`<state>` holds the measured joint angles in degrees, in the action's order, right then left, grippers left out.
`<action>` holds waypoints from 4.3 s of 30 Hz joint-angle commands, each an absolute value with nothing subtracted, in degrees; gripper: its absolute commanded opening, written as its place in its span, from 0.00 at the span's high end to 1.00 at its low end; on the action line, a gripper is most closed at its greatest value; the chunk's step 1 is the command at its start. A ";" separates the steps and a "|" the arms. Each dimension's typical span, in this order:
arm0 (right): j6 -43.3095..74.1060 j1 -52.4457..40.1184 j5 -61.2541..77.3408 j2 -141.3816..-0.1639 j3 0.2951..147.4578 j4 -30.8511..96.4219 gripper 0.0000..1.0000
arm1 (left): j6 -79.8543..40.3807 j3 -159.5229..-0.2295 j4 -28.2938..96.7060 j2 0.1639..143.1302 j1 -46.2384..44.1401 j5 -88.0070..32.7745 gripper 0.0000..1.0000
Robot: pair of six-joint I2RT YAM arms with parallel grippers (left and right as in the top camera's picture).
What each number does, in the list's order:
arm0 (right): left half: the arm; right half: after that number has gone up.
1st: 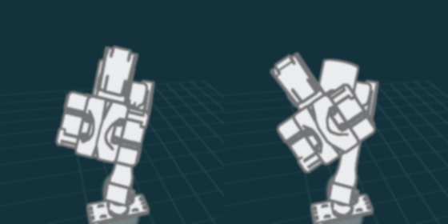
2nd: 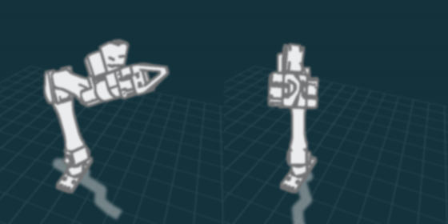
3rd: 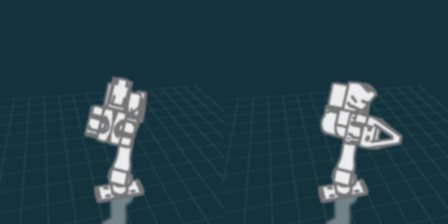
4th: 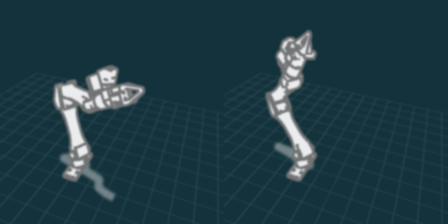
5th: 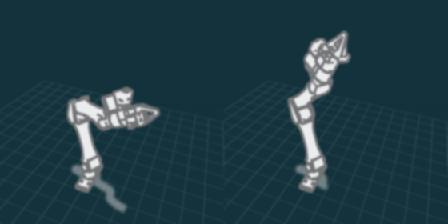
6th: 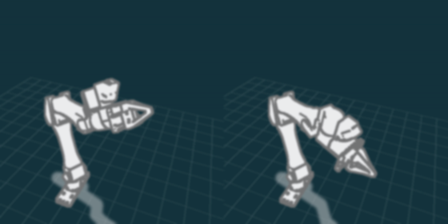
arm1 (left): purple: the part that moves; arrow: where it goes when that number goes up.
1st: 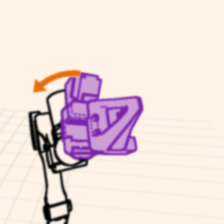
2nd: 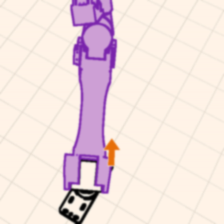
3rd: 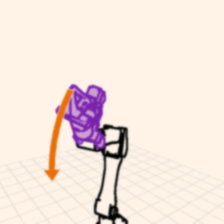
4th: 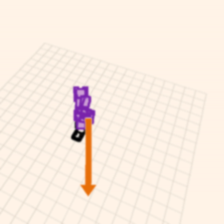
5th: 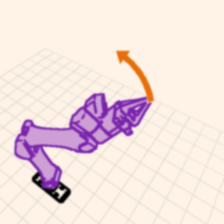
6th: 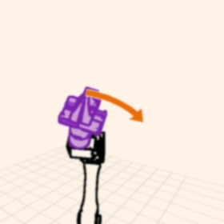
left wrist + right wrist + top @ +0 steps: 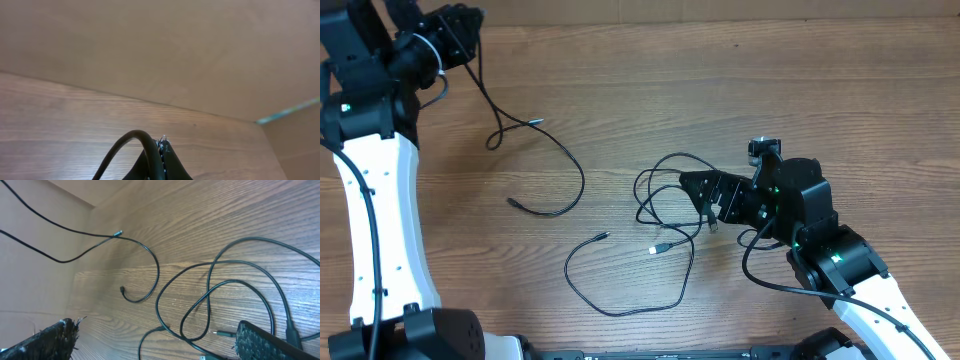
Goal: Untangle cables
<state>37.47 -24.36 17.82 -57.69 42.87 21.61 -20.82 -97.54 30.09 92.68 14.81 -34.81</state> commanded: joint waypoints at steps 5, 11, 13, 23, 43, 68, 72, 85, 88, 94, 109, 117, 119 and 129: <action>36.56 -24.25 18.33 -57.12 42.89 24.36 0.00 | -23.35 -97.86 29.78 99.07 26.00 -33.87 0.96; 36.53 -24.25 18.11 -57.19 42.87 24.99 0.00 | -29.82 -97.86 29.78 101.91 36.03 -28.64 0.96; 36.51 -24.25 18.11 -57.30 42.87 25.12 0.00 | -29.82 -97.86 29.78 102.10 38.24 -26.59 0.96; 36.56 -24.25 18.13 -57.67 42.87 25.28 0.00 | -31.75 -97.86 29.65 102.13 47.86 -14.50 0.96; 36.56 -24.25 18.09 -59.88 42.87 24.95 0.00 | -33.17 -97.89 28.25 108.31 54.08 -19.77 0.00; 35.48 -24.25 17.43 -59.88 42.87 24.80 0.00 | -68.51 -98.04 65.39 108.18 56.75 -12.78 0.00; 35.48 -24.25 17.47 -59.88 42.87 24.77 0.00 | -61.45 -99.44 65.80 106.19 57.49 -18.94 0.00; 35.48 -24.25 16.64 -59.88 42.87 24.77 0.00 | -44.01 -102.43 64.12 94.02 52.93 -14.59 0.00; 35.46 -24.25 16.64 -59.88 42.87 24.80 0.00 | -40.60 -102.41 65.21 94.06 48.40 -14.41 0.00; 35.48 -24.25 16.60 -59.88 42.87 24.77 0.00 | -37.67 -102.37 65.98 95.46 32.23 -4.86 0.00; 35.46 -24.25 16.56 -59.88 42.83 26.26 0.00 | -37.91 -102.37 63.44 120.88 3.40 20.99 0.00; 35.51 -24.25 15.51 -59.88 42.83 26.30 0.00 | -35.00 -102.32 66.30 127.39 4.14 21.56 0.16; 35.51 -24.25 15.53 -59.88 42.83 26.52 0.00 | -34.68 -102.32 66.41 128.20 4.21 21.87 0.54; 35.48 -24.25 15.51 -59.88 42.83 27.73 0.00 | -33.45 -102.39 83.64 128.33 4.64 58.33 0.96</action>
<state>36.18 -24.36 16.10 -59.90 42.85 27.92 -32.97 -101.62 78.70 127.59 4.23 39.90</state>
